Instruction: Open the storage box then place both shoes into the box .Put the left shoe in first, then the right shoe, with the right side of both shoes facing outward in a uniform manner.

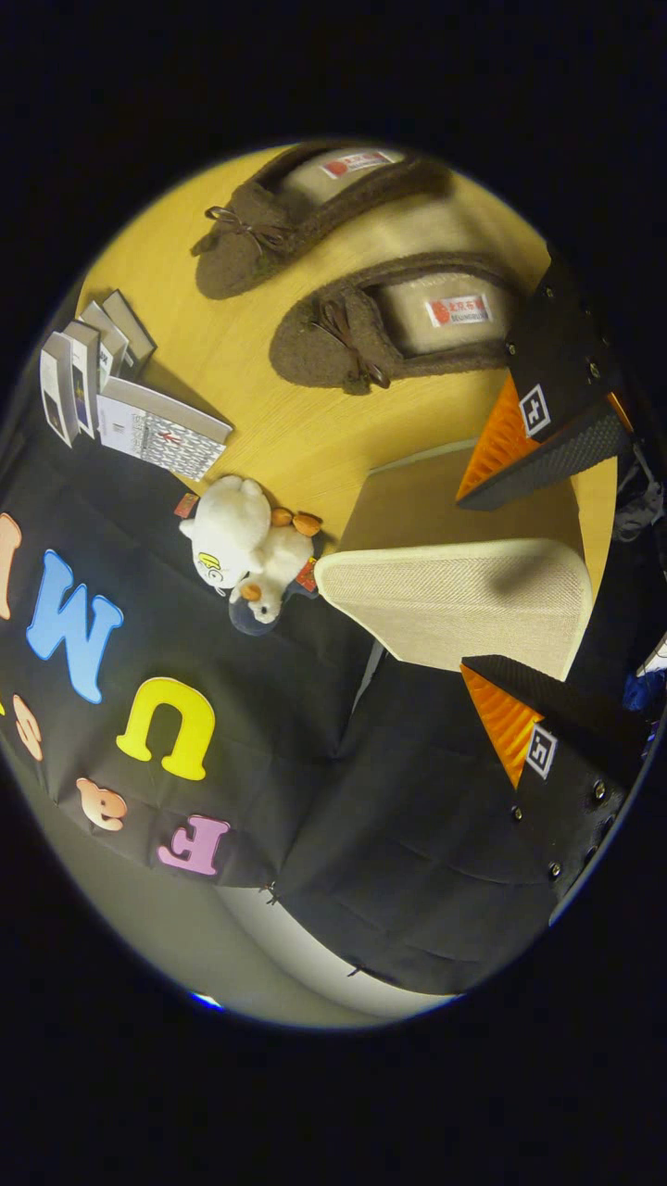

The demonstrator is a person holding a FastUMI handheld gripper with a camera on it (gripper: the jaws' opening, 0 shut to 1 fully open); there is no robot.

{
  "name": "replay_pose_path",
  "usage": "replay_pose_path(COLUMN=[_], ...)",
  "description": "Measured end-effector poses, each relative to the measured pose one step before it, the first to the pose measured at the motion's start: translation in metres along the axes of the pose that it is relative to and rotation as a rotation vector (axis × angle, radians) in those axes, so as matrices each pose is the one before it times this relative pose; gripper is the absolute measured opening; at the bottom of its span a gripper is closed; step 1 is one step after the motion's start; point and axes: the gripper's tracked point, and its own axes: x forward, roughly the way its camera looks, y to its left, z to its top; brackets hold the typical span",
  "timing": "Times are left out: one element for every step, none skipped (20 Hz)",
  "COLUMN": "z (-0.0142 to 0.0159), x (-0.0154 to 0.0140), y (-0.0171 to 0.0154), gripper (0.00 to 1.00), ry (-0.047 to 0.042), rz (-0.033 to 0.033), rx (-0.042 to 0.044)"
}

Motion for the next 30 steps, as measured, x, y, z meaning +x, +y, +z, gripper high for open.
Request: replay_pose_path(z=[-0.00274, -0.00536, -0.00245, -0.00113, -0.0021, -0.00488, 0.0006, 0.006, 0.0013, -0.0058, -0.00169, 0.01723, -0.00066, 0.00291, -0.00039, -0.00318, 0.00216, -0.00119, -0.00011, 0.00298, 0.00342, 0.00208, 0.00237, 0.00127, 0.0024, 0.00257, 0.00144, 0.00019, 0.00049, -0.00073], x=[0.00506, 0.00201, 0.00289, 0.00273, 0.00217, 0.00175, -0.00174, -0.00077, -0.00566, 0.01079, -0.00196, -0.01115, 0.04232, -0.033, -0.00396, 0.00437, -0.00428, 0.00112, -0.00343, -0.00222, -0.0014, -0.00065, -0.00018, -0.00035, -0.00076, -0.00009, 0.00179, 0.00058, 0.00259, 0.00157], y=[0.00118, -0.00048, -0.00041, -0.0004, 0.0, 0.00132, -0.00237, -0.00165, -0.00084, 0.00005, 0.00098, 0.0029, -0.01163, 0.00514, 0.00506, 0.00598, 0.00388, 0.00659, 0.00875, 0.00917, 0.00874, 0.00658, 0.00703, 0.00893, 0.00711, 0.00872, 0.00732, 0.00836, 0.00772, 0.00924], gripper=[0.96, 0.95, 0.95, 0.93, 0.83, 0.82, 0.82, 0.65, 0.48, 0.32, 0.32, 0.32, 0.17, 0.01, 0.01, 0.01, 0.0, 0.0, 0.0, 0.0, 0.0, 0.0, 0.0, 0.0, 0.0, 0.0, 0.0, 0.0, 0.0, 0.0], ry=[0.01503, 0.01137, 0.0119, 0.00462, 0.01475, 0.01897, 0.00852, -0.01838, -0.00175, 0.01691, 0.01463, -0.03961, -0.02603, 0.0274, 0.00529, 0.00743, -0.00117, 0.0008, 0.0027, -0.00279, 0.00243, -0.00531, 0.00059, -0.00041, -0.0072, -0.01038, -0.00566, -0.00297, 0.00127, 0.00156], rz=[0.00839, 0.00772, 0.00658, -0.00405, 0.00173, 0.00617, -0.00908, -0.00008, 0.00138, 0.00453, 0.00075, 0.02218, -0.01108, 0.00377, -0.00984, -0.01265, -0.00508, 0.00445, 0.00846, 0.00555, 0.01092, 0.00503, 0.00721, 0.00617, -0.00201, 0.00097, -0.00194, -0.00537, -0.00548, -0.00283], rx=[0.02074, 0.01823, 0.01174, 0.00864, 0.00469, 0.00441, 0.00143, 0.01054, 0.01346, 0.0026, -0.0049, 0.00605, 0.00732, -0.0201, -0.02212, -0.02575, -0.02518, -0.0197, -0.01383, -0.00932, -0.00875, -0.00618, -0.00597, -0.00526, -0.00507, -0.0141, -0.02079, -0.02509, -0.02643, -0.02305])
